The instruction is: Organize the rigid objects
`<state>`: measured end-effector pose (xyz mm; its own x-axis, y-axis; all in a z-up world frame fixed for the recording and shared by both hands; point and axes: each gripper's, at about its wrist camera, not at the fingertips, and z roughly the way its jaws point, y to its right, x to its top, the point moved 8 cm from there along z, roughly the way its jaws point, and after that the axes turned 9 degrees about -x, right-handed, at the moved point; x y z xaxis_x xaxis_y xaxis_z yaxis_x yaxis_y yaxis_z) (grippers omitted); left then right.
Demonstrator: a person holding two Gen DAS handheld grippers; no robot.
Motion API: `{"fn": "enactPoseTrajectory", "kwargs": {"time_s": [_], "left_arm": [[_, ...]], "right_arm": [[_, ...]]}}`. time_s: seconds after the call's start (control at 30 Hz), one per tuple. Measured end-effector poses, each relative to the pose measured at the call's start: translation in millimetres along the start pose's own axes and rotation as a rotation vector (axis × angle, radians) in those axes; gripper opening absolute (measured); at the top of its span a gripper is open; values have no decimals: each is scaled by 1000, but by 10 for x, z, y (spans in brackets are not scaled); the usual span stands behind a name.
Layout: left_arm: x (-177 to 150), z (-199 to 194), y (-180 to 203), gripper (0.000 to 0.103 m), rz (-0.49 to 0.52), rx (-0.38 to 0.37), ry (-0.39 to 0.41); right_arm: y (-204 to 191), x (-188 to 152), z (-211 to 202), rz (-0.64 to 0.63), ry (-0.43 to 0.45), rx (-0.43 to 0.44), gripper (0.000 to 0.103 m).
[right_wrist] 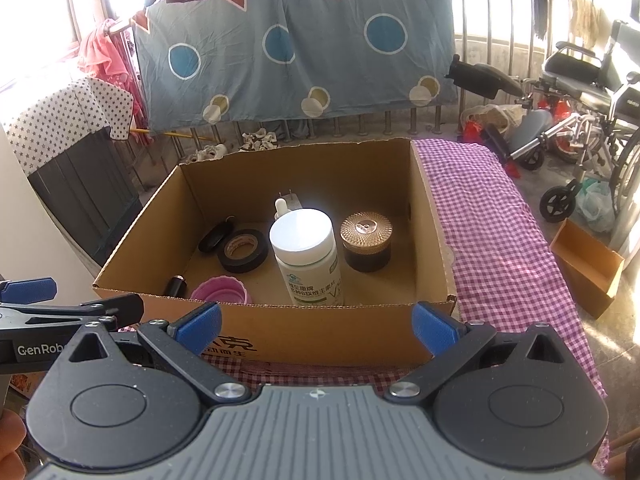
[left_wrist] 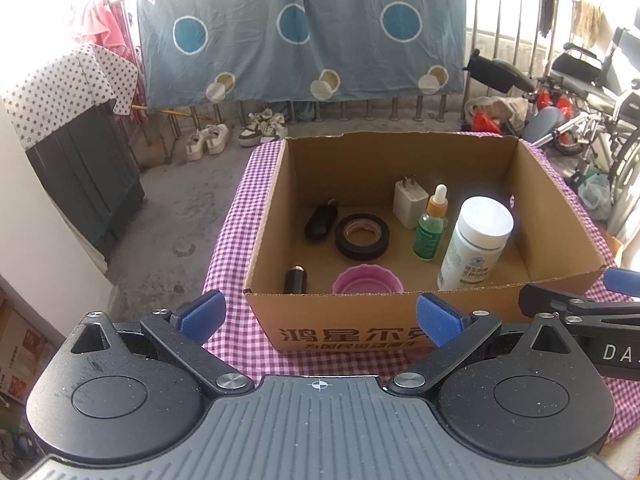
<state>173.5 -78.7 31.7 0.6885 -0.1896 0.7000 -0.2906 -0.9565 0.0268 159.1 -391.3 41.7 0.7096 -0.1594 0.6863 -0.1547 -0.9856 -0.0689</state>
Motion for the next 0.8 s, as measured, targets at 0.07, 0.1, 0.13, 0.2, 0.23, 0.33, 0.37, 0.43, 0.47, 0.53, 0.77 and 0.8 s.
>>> {"fn": "enactPoseTrajectory", "kwargs": {"time_s": [0.07,0.1,0.13,0.2,0.23,0.33,0.37,0.43,0.47,0.53,0.77,0.8], "left_arm": [[1,1,1,102,-4,-2,0],[3,1,-2,102,-6,-4,0],[4,-2,-3,102,-6,-4,2],[9,-10,-9,102,-5,-4,6],[19,-10,-10,102,-6,-5,8],[39,-23,-6,101,-11,-10,16],[42,-28,-9,101,-12,-11,20],[60,-45,-12,101,-12,-12,27],[64,-47,-11,101,-12,-12,28],[65,-45,-10,101,-12,-11,26],[49,-21,-24,101,-6,-13,11],[51,-19,-25,101,-7,-13,10]], "right_arm": [[2,4,-4,-1,3,-1,103],[2,5,-7,-1,4,-1,103],[-1,8,-8,0,4,-1,103],[-7,14,-13,0,6,0,103],[-9,18,-17,1,5,0,103],[-2,45,-36,-4,11,-8,103],[-2,60,-47,-6,15,-10,103],[-5,73,-70,-8,23,-11,103],[-7,79,-75,-8,25,-11,103],[-4,90,-75,-9,25,-11,103],[4,63,-54,-2,10,-8,103],[0,61,-54,-1,9,-8,103]]}}
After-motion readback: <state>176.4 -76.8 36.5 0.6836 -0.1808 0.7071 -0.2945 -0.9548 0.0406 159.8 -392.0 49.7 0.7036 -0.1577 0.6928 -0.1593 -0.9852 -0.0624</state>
